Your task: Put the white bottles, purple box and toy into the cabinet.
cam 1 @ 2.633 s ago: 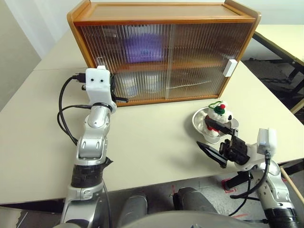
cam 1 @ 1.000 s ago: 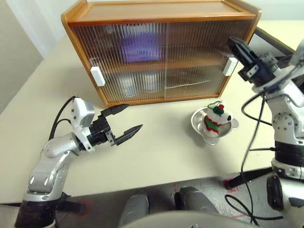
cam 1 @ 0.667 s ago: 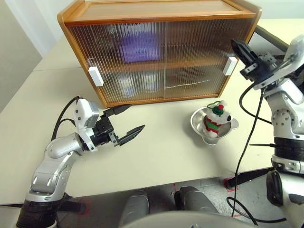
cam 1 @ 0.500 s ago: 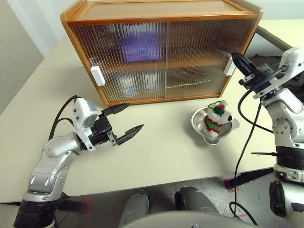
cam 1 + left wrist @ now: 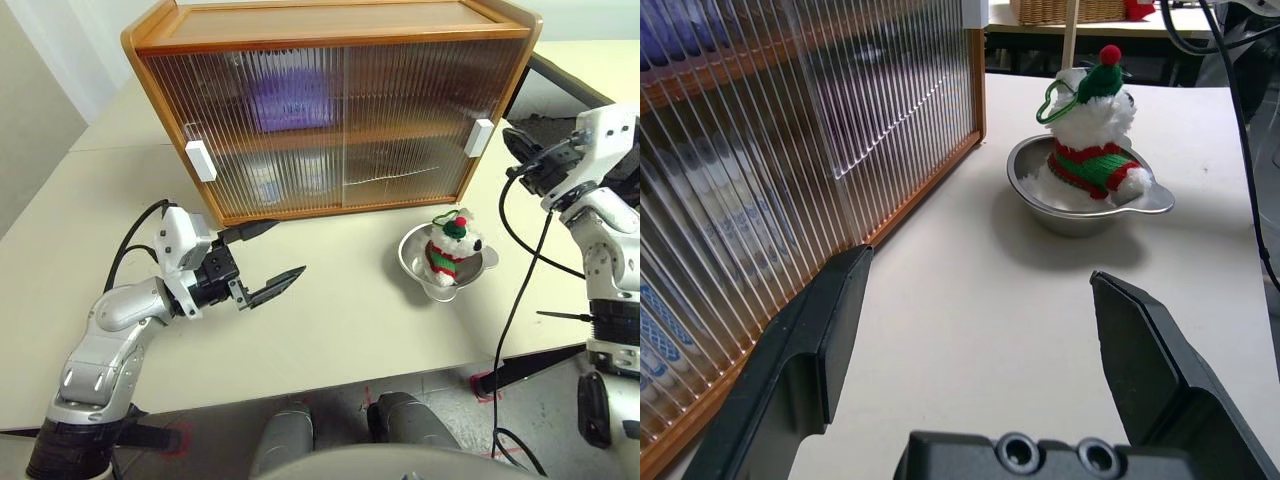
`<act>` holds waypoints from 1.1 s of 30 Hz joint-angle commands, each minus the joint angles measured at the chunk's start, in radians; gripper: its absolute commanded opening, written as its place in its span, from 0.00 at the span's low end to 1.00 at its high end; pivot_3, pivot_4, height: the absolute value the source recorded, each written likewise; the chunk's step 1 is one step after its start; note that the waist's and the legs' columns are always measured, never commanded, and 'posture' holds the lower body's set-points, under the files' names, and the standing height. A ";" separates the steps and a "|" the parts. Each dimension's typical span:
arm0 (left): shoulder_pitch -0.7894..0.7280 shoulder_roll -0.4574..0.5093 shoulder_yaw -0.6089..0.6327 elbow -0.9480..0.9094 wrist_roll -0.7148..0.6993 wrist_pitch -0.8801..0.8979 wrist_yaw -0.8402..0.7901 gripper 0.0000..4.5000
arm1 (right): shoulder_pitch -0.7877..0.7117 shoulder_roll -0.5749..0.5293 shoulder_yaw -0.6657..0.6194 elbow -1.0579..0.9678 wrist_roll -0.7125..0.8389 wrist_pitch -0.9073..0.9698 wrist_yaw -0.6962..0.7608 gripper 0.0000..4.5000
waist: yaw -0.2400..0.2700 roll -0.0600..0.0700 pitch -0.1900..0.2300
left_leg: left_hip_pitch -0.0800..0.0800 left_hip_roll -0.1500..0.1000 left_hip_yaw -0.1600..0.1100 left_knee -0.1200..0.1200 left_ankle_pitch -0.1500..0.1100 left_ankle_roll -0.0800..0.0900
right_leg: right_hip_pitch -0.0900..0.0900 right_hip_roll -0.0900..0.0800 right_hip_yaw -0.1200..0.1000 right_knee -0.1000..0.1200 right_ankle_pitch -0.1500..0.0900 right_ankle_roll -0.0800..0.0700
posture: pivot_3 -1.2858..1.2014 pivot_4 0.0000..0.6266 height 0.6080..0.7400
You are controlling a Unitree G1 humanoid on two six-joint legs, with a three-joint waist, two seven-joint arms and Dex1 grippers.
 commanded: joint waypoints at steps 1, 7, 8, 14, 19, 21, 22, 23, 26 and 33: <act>0.015 0.007 -0.012 -0.029 0.011 0.003 0.006 1.00 | -0.034 0.003 0.021 0.060 -0.034 0.035 -0.012 0.01 | 0.001 0.000 0.000 | 0.000 0.001 0.000 0.000 0.000 0.000 | 0.000 0.000 0.000 0.000 0.001 0.002 | 0.51 0.07 1.00; 0.025 0.007 -0.015 -0.043 0.008 0.009 0.011 1.00 | -0.065 0.007 0.028 0.117 -0.057 0.034 -0.009 0.01 | 0.010 0.002 0.001 | 0.000 0.007 0.002 -0.002 0.000 0.000 | -0.001 0.000 0.000 0.000 0.004 -0.004 | 0.51 0.08 1.00; 0.027 0.008 -0.014 -0.045 0.007 0.010 0.011 1.00 | -0.067 0.008 0.028 0.121 -0.059 0.033 -0.009 0.01 | 0.011 0.002 0.002 | 0.000 0.008 0.002 -0.002 0.000 0.000 | -0.002 0.000 0.000 0.000 0.004 -0.006 | 0.51 0.08 1.00; 0.038 0.008 -0.020 -0.050 0.010 0.009 0.010 1.00 | -0.098 0.028 0.036 0.150 -0.071 0.016 0.004 0.01 | 0.015 0.006 0.004 | 0.000 0.009 0.004 -0.007 0.000 0.000 | -0.004 0.000 0.001 0.000 0.004 -0.007 | 0.51 0.09 1.00; 0.046 0.011 -0.020 -0.059 0.011 0.010 0.015 1.00 | -0.105 0.049 0.043 0.133 -0.062 0.026 0.024 0.01 | 0.013 0.008 0.006 | 0.000 0.009 0.006 -0.007 0.000 -0.001 | -0.004 0.002 0.002 0.000 0.005 -0.006 | 0.51 0.10 1.00; 0.048 0.012 -0.018 -0.061 0.011 0.011 0.016 1.00 | -0.100 0.064 0.050 0.109 -0.054 0.039 0.031 0.01 | 0.013 0.008 0.007 | 0.000 0.010 0.006 -0.007 0.000 0.000 | -0.005 0.003 0.002 0.000 0.003 -0.005 | 0.51 0.10 1.00; 0.048 0.013 -0.018 -0.061 0.011 0.011 0.017 1.00 | -0.096 0.071 0.053 0.097 -0.053 0.044 0.032 0.01 | 0.013 0.009 0.007 | 0.001 0.010 0.006 -0.007 0.000 -0.001 | -0.005 0.004 0.002 0.000 0.002 -0.004 | 0.51 0.10 1.00; 0.048 0.013 -0.018 -0.062 0.010 0.012 0.018 1.00 | -0.094 0.079 0.056 0.087 -0.052 0.048 0.033 0.01 | 0.013 0.009 0.008 | 0.000 0.010 0.006 -0.007 0.000 -0.001 | -0.005 0.004 0.002 0.000 0.002 -0.004 | 0.51 0.10 1.00; 0.049 0.014 -0.019 -0.064 0.010 0.014 0.020 1.00 | -0.091 0.095 0.059 0.067 -0.052 0.060 0.034 0.01 | 0.015 0.010 0.009 | 0.000 0.010 0.006 -0.008 0.000 -0.001 | -0.005 0.005 0.002 0.000 0.001 -0.007 | 0.51 0.11 1.00; 0.050 0.015 -0.023 -0.066 0.010 0.023 0.022 1.00 | -0.100 0.124 0.076 0.047 -0.047 0.081 0.046 0.01 | 0.017 0.010 0.010 | 0.000 0.011 0.006 -0.009 0.000 -0.001 | -0.006 0.006 0.002 0.000 0.004 -0.012 | 0.52 0.11 1.00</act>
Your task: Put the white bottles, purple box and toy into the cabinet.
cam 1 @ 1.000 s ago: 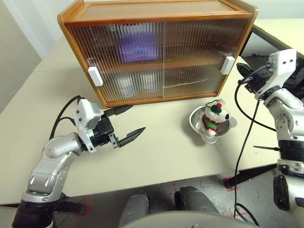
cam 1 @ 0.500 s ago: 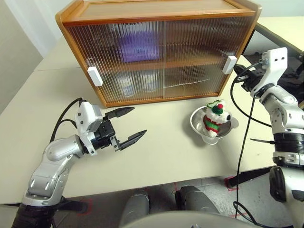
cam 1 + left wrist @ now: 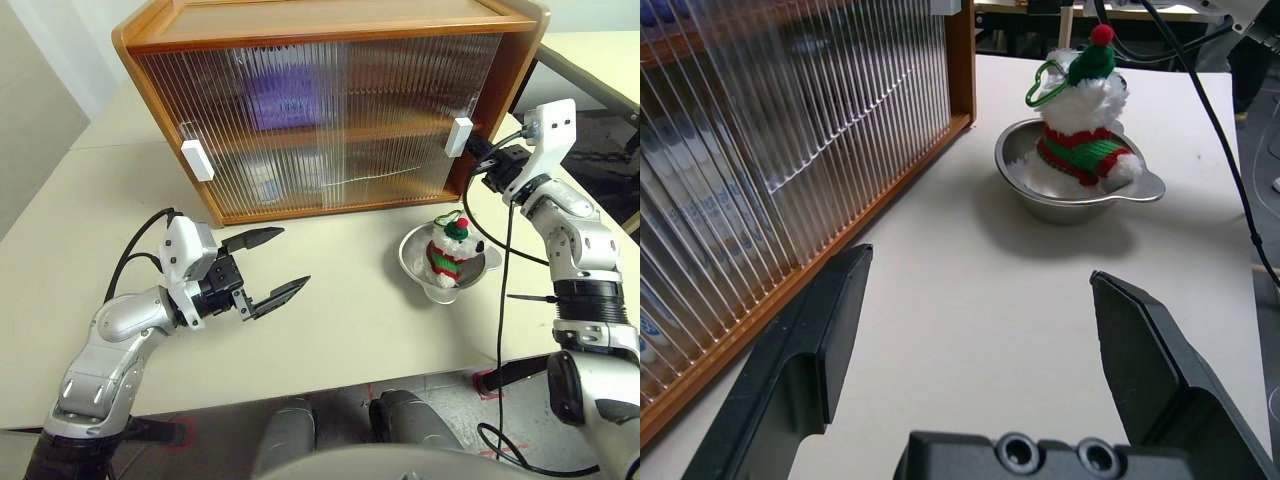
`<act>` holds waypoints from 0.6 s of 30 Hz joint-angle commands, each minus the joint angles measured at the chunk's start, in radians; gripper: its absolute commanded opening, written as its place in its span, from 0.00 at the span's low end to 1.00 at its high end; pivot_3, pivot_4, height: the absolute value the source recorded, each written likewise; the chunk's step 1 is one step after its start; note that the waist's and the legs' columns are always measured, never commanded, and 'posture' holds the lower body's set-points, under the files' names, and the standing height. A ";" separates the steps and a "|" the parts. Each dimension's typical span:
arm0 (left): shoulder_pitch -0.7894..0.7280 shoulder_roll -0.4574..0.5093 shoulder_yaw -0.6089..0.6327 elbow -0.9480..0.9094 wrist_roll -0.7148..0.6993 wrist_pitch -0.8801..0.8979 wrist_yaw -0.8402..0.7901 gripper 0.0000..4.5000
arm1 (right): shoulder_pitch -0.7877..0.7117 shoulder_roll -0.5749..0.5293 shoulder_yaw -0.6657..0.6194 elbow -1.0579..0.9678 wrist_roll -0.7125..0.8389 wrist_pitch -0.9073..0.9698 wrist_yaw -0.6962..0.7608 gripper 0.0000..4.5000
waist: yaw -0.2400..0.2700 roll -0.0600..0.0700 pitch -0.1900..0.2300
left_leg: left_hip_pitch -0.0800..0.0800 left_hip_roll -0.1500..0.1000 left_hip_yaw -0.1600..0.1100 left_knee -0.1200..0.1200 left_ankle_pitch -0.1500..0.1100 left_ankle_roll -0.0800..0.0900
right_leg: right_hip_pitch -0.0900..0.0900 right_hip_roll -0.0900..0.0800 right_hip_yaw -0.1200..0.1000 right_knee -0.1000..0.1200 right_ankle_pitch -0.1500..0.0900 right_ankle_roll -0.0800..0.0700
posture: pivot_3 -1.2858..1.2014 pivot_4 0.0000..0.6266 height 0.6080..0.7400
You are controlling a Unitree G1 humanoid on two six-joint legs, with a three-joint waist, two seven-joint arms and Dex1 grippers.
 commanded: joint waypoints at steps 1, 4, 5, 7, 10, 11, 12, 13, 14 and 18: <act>0.011 0.010 -0.009 -0.017 0.007 0.011 0.002 1.00 | -0.008 0.020 0.023 -0.019 0.010 0.021 0.012 0.01 | 0.000 0.000 0.000 | 0.000 0.000 0.000 0.000 0.000 0.000 | 0.000 0.000 0.000 0.000 0.000 0.000 | 0.52 0.11 1.00; 0.019 0.012 -0.006 -0.018 0.002 0.017 0.002 1.00 | -0.004 0.041 0.034 -0.030 0.012 0.029 0.019 0.01 | 0.000 0.000 0.001 | 0.000 0.000 0.000 -0.002 0.000 0.000 | -0.001 0.000 0.000 0.000 0.000 0.000 | 0.52 0.12 1.00; 0.021 0.014 -0.005 -0.020 -0.001 0.020 0.001 1.00 | -0.001 0.048 0.039 -0.036 0.012 0.032 0.020 0.01 | 0.000 0.000 0.001 | 0.000 0.000 0.000 -0.002 0.000 0.000 | -0.001 0.000 0.000 0.000 0.000 0.000 | 0.52 0.12 1.00; 0.026 0.019 -0.003 -0.025 -0.008 0.025 -0.006 1.00 | 0.003 0.061 0.047 -0.048 0.013 0.040 0.021 0.01 | 0.000 0.000 0.001 | 0.000 0.000 0.000 -0.002 0.000 0.000 | -0.001 0.000 0.000 0.000 0.000 0.000 | 0.52 0.12 1.00; 0.035 0.029 0.001 -0.033 -0.017 0.028 -0.017 1.00 | 0.004 0.087 0.057 -0.070 0.015 0.054 0.012 0.01 | 0.002 0.000 0.002 | 0.000 0.000 0.000 -0.003 0.000 0.000 | -0.001 0.001 -0.001 0.000 -0.001 -0.001 | 0.52 0.12 1.00; 0.036 0.030 0.002 -0.033 -0.018 0.030 -0.018 1.00 | 0.004 0.097 0.063 -0.078 0.016 0.057 0.011 0.01 | 0.002 0.000 0.002 | 0.000 0.000 0.000 -0.003 0.000 -0.001 | -0.001 0.001 -0.001 0.000 -0.001 -0.001 | 0.52 0.12 1.00; 0.036 0.030 0.002 -0.033 -0.019 0.031 -0.017 1.00 | 0.004 0.104 0.067 -0.083 0.016 0.061 0.010 0.01 | 0.003 0.000 0.002 | 0.000 0.000 0.000 -0.003 0.000 -0.001 | -0.001 0.001 -0.001 0.000 -0.001 -0.001 | 0.52 0.12 1.00; 0.036 0.031 0.002 -0.032 -0.019 0.032 -0.017 1.00 | 0.004 0.109 0.068 -0.086 0.016 0.064 0.010 0.01 | 0.003 -0.001 0.003 | 0.000 0.000 0.000 -0.003 0.000 0.000 | -0.001 0.001 -0.001 0.000 -0.001 -0.002 | 0.52 0.12 1.00; 0.036 0.031 0.001 -0.033 -0.018 0.031 -0.017 1.00 | 0.004 0.114 0.069 -0.088 0.014 0.065 0.011 0.01 | 0.003 -0.001 0.003 | 0.000 0.001 0.000 -0.003 0.000 -0.001 | -0.001 0.001 -0.001 0.000 -0.002 -0.003 | 0.52 0.12 1.00; 0.034 0.029 -0.005 -0.035 -0.016 0.033 -0.013 1.00 | -0.002 0.129 0.076 -0.082 0.013 0.064 0.011 0.01 | 0.005 -0.001 0.003 | 0.000 0.001 0.000 -0.002 0.000 -0.001 | -0.001 0.000 0.000 0.000 -0.003 -0.005 | 0.52 0.11 1.00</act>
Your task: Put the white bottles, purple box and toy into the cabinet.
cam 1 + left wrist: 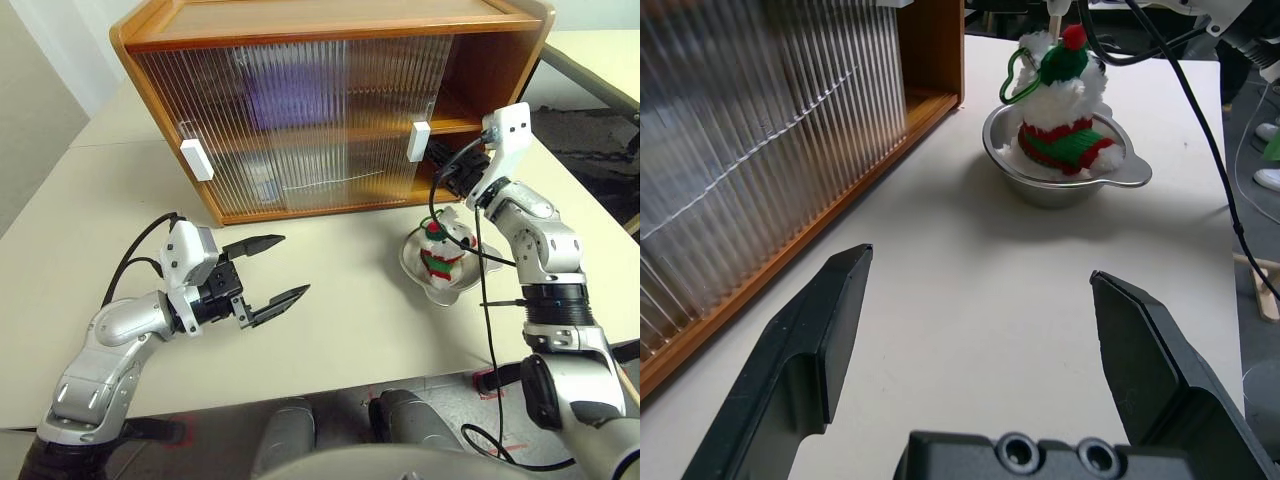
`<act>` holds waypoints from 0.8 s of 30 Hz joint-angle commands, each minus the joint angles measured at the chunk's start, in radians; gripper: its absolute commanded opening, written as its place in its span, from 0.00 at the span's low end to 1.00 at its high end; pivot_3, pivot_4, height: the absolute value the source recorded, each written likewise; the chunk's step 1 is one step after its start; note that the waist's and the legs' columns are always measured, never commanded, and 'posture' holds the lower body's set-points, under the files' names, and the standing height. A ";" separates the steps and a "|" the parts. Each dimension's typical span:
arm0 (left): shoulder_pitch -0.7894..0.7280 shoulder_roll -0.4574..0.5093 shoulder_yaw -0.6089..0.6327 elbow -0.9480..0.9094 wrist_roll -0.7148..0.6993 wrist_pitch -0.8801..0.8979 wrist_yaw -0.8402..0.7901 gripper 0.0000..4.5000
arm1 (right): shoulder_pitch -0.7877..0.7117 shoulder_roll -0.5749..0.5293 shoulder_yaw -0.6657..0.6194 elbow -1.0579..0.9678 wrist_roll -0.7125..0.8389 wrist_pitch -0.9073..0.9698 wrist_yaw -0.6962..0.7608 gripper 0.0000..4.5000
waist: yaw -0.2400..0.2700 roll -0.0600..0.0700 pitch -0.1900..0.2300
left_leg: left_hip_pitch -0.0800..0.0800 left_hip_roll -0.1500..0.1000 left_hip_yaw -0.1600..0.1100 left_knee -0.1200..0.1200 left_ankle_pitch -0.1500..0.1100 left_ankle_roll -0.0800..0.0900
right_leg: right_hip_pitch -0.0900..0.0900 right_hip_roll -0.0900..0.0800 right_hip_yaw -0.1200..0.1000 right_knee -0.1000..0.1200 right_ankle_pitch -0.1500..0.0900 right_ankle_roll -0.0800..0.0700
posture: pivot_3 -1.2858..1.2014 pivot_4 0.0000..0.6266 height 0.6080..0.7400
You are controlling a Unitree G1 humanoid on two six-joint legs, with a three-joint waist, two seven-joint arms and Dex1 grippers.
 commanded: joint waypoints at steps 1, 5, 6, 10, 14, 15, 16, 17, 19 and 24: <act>0.006 0.006 -0.006 -0.015 0.000 0.010 0.001 1.00 | -0.006 0.016 0.013 -0.002 0.009 0.010 -0.001 0.01 | 0.000 0.000 0.000 | 0.000 0.000 0.000 0.000 0.000 0.000 | 0.000 0.000 0.000 0.000 0.000 0.000 | 0.52 0.11 1.00; 0.005 0.008 -0.005 -0.014 0.001 0.012 0.000 1.00 | -0.022 0.027 0.019 0.002 0.008 0.011 -0.001 0.01 | 0.000 0.000 0.000 | 0.000 0.000 0.000 0.000 0.000 0.000 | 0.000 0.000 0.000 0.000 0.000 0.000 | 0.52 0.11 1.00; 0.005 0.009 -0.004 -0.013 0.001 0.012 0.000 1.00 | -0.027 0.032 0.023 0.001 0.009 0.013 0.000 0.01 | 0.000 0.000 0.000 | 0.000 0.000 0.000 0.000 0.000 0.000 | 0.000 0.000 0.000 0.000 0.000 0.000 | 0.52 0.11 1.00; 0.006 0.010 -0.004 -0.012 0.003 0.012 -0.002 1.00 | -0.031 0.047 0.033 -0.014 0.011 0.026 -0.001 0.01 | 0.000 0.000 0.000 | 0.000 0.000 0.000 0.000 0.000 0.000 | -0.001 0.000 0.000 0.000 0.000 0.000 | 0.52 0.11 1.00; 0.008 0.010 -0.005 -0.013 0.006 0.011 0.000 1.00 | -0.031 0.059 0.041 -0.037 0.017 0.047 -0.002 0.01 | 0.001 0.000 0.000 | 0.000 0.000 0.000 0.000 0.000 0.000 | -0.001 0.000 0.000 0.000 0.000 0.000 | 0.52 0.11 1.00; 0.009 0.011 -0.005 -0.013 0.007 0.011 0.000 1.00 | -0.031 0.064 0.045 -0.045 0.019 0.054 -0.003 0.01 | 0.001 0.000 0.000 | 0.000 0.000 0.000 0.000 0.000 0.000 | -0.001 0.000 0.000 0.000 0.000 0.000 | 0.52 0.11 1.00; 0.010 0.011 -0.005 -0.014 0.007 0.011 0.001 1.00 | -0.031 0.067 0.047 -0.050 0.019 0.059 -0.003 0.01 | 0.001 0.000 0.000 | 0.000 0.000 0.000 0.000 0.000 0.000 | -0.001 0.000 0.000 0.000 0.000 0.000 | 0.52 0.11 1.00; 0.010 0.011 -0.005 -0.014 0.007 0.010 0.002 1.00 | -0.030 0.071 0.049 -0.056 0.020 0.065 -0.003 0.01 | 0.001 0.000 0.000 | 0.000 0.000 0.000 0.000 0.000 0.000 | -0.001 0.000 0.000 0.000 0.000 0.000 | 0.52 0.11 1.00; 0.011 0.010 -0.004 -0.014 0.008 0.010 0.003 1.00 | -0.029 0.077 0.053 -0.067 0.021 0.075 -0.005 0.01 | 0.001 0.000 0.000 | 0.000 0.000 0.000 -0.001 0.000 0.000 | -0.001 0.001 -0.001 0.000 0.000 0.000 | 0.52 0.11 1.00; 0.012 0.009 -0.005 -0.016 0.009 0.011 0.005 1.00 | -0.026 0.086 0.062 -0.074 0.025 0.082 -0.010 0.01 | 0.002 0.000 0.000 | 0.000 0.000 0.000 0.000 0.000 -0.001 | -0.001 0.001 -0.001 0.000 0.000 -0.001 | 0.52 0.11 1.00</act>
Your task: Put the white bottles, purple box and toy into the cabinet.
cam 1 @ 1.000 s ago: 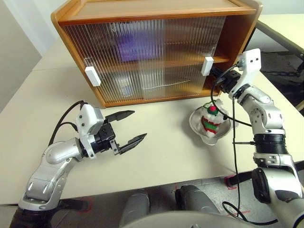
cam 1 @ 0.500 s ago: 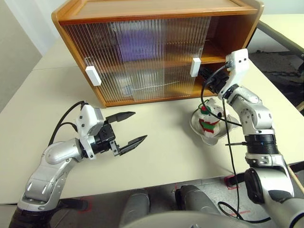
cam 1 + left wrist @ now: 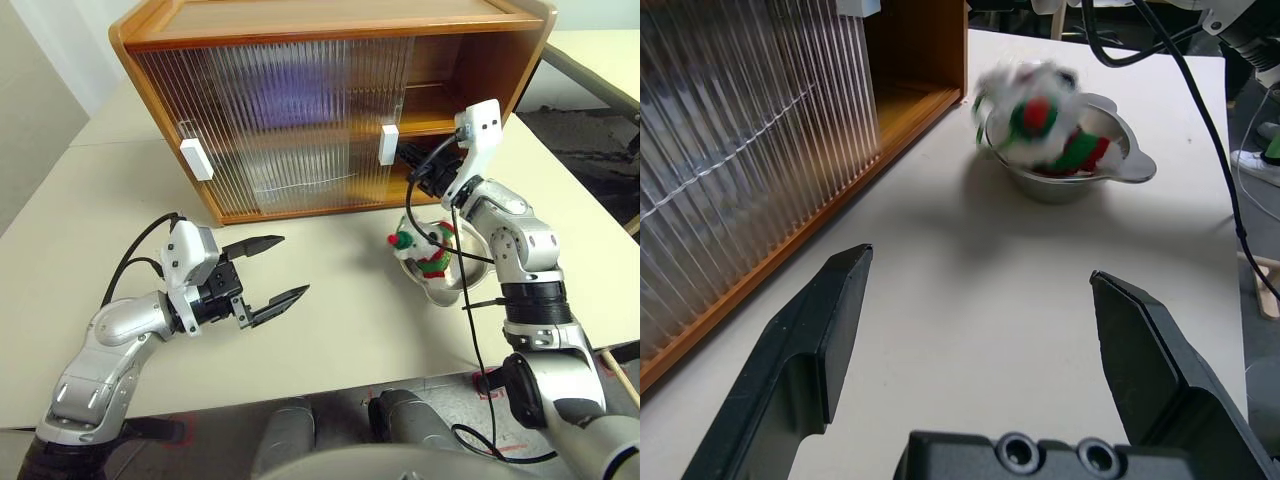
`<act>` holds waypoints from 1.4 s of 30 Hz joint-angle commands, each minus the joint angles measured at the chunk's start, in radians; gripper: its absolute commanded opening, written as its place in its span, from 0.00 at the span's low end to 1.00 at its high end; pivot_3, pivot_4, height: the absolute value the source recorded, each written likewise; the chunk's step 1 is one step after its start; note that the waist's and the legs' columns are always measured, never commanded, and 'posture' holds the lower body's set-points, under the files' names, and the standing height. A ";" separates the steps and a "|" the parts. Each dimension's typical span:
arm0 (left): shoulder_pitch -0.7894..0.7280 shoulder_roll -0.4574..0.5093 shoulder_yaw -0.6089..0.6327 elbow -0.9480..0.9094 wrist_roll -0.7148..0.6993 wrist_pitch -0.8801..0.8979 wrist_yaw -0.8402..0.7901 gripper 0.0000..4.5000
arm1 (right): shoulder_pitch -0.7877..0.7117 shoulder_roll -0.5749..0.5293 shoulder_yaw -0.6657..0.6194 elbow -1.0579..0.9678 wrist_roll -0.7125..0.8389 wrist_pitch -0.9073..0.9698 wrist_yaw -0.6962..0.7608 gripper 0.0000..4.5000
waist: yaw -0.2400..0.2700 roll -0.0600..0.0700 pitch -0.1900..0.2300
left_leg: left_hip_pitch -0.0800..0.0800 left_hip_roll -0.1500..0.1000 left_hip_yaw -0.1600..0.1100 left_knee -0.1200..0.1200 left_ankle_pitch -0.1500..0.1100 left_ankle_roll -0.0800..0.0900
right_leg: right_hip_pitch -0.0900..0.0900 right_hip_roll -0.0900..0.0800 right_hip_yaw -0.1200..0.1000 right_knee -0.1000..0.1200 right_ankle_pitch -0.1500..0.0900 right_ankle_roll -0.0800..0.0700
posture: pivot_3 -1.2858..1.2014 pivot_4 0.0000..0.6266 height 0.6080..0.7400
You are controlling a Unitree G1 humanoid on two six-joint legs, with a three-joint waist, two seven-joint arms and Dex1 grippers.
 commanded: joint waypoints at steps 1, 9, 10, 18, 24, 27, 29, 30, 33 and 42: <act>0.010 0.005 -0.005 -0.016 0.006 0.004 0.002 1.00 | -0.003 0.009 0.013 -0.022 0.008 0.013 -0.005 0.01 | 0.000 0.000 0.000 | 0.000 0.000 0.000 0.000 0.000 0.000 | 0.000 0.000 0.000 0.000 0.000 0.000 | 0.52 0.11 1.00; 0.012 0.004 -0.006 -0.016 0.008 0.004 0.007 1.00 | -0.010 0.029 0.026 -0.025 0.014 0.018 -0.007 0.01 | 0.000 0.000 0.000 | 0.000 0.000 0.000 0.000 0.000 0.000 | 0.000 0.000 0.000 0.000 0.000 -0.001 | 0.52 0.12 1.00; 0.013 0.004 -0.006 -0.016 0.008 0.004 0.008 1.00 | -0.011 0.032 0.028 -0.026 0.014 0.019 -0.007 0.01 | 0.000 0.000 0.000 | 0.000 0.000 0.000 0.000 0.000 0.000 | 0.000 0.000 0.000 0.000 0.000 -0.001 | 0.52 0.12 1.00; 0.013 0.005 -0.005 -0.020 0.009 0.009 0.015 1.00 | -0.017 0.061 0.042 -0.026 0.018 0.021 -0.008 0.01 | 0.001 0.000 0.000 | 0.000 0.000 0.000 0.000 0.000 0.000 | -0.001 0.001 0.000 0.000 0.000 -0.002 | 0.53 0.12 1.00; 0.019 0.005 -0.005 -0.018 0.011 0.005 0.013 1.00 | -0.023 0.084 0.055 -0.030 0.020 0.024 -0.009 0.01 | 0.001 -0.001 0.001 | 0.000 0.000 0.000 -0.001 0.000 -0.001 | -0.001 0.001 0.000 0.000 -0.001 -0.003 | 0.53 0.12 1.00; 0.022 0.003 -0.008 -0.018 0.012 0.003 0.013 1.00 | -0.026 0.100 0.061 -0.033 0.020 0.026 -0.013 0.01 | 0.001 -0.001 0.001 | 0.000 0.000 0.000 -0.001 0.000 -0.001 | -0.001 0.001 0.000 0.000 -0.001 -0.003 | 0.53 0.12 1.00; 0.023 0.002 -0.010 -0.019 0.011 0.002 0.012 1.00 | -0.028 0.107 0.064 -0.034 0.020 0.027 -0.014 0.01 | 0.001 -0.001 0.001 | 0.000 0.000 0.000 -0.001 0.000 -0.001 | -0.001 0.001 0.000 0.000 -0.001 -0.003 | 0.53 0.12 1.00; 0.023 0.001 -0.010 -0.019 0.010 0.002 0.012 1.00 | -0.029 0.111 0.065 -0.035 0.020 0.028 -0.014 0.01 | 0.001 -0.001 0.001 | 0.000 0.000 0.000 -0.001 0.000 -0.001 | -0.001 0.001 0.000 0.000 -0.001 -0.004 | 0.53 0.12 1.00; 0.023 0.000 -0.013 -0.021 0.004 0.004 0.007 1.00 | -0.033 0.121 0.069 -0.037 0.019 0.030 -0.015 0.01 | 0.001 -0.001 0.002 | -0.001 0.000 0.000 -0.001 -0.001 -0.001 | -0.002 0.001 0.000 0.000 -0.001 -0.004 | 0.53 0.12 1.00; 0.001 -0.069 0.010 -0.045 -0.094 -0.023 0.011 1.00 | -0.032 0.148 0.084 -0.040 0.020 0.033 -0.015 0.01 | 0.001 -0.002 0.002 | -0.001 0.001 0.000 -0.001 -0.001 -0.002 | -0.003 0.003 0.000 0.001 -0.001 -0.005 | 0.53 0.13 1.00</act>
